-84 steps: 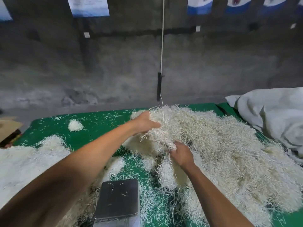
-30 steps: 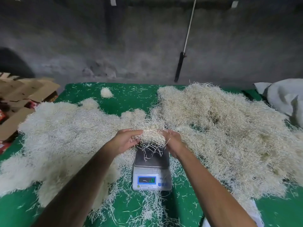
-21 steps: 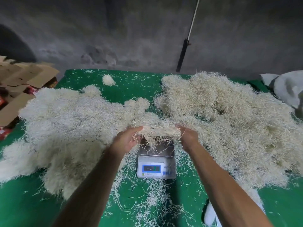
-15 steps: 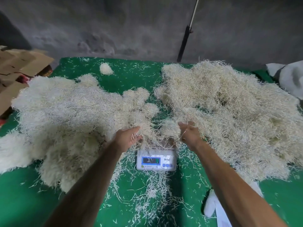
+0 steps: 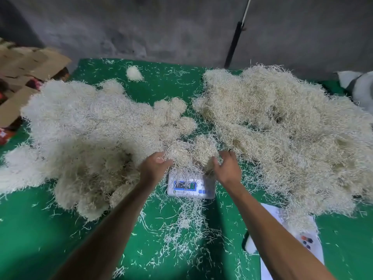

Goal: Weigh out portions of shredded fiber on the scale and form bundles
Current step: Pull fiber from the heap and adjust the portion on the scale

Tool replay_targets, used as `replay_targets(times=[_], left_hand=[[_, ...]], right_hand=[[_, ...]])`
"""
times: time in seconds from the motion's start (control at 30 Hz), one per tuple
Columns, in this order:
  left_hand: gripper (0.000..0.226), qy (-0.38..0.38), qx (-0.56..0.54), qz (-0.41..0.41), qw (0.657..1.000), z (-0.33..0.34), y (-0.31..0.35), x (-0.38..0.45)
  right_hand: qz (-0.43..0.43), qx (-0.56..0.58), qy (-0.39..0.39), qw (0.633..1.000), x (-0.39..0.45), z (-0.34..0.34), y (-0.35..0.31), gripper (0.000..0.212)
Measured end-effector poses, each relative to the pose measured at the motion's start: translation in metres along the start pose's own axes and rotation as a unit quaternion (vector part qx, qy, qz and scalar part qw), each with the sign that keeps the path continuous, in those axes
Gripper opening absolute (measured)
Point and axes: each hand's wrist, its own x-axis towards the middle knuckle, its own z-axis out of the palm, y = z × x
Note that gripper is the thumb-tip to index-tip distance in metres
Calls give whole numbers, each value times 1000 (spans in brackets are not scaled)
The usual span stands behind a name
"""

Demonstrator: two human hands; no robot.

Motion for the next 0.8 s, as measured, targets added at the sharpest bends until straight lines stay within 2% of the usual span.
replay_targets(times=[0.13, 0.23, 0.3, 0.4, 0.47, 0.53, 0.6, 0.8], left_hand=[[68, 26, -38, -75, 996, 11, -19, -39], [41, -26, 3, -128, 991, 29, -47, -75], [32, -73, 41, -140, 987, 43, -65, -99], [40, -100, 57, -116, 987, 59, -76, -124], [49, -119, 115, -82, 983, 66, -77, -137], [67, -143, 191, -45, 970, 74, -80, -152], [76, -156, 238, -20, 958, 80, -87, -165], [75, -174, 253, -18, 951, 82, -88, -171]], right_hand=[[70, 48, -16, 996, -45, 30, 8, 48], [102, 33, -49, 993, -90, 55, 27, 45], [90, 7, -70, 993, -116, 72, 38, 44], [67, -39, -115, 990, -146, 93, 44, 68], [36, -109, -141, 983, -161, 104, 46, 75], [-8, -188, -160, 969, -173, 112, 46, 80], [-37, -238, -162, 957, -181, 118, 47, 80], [-70, -301, -163, 937, -181, 120, 55, 79]])
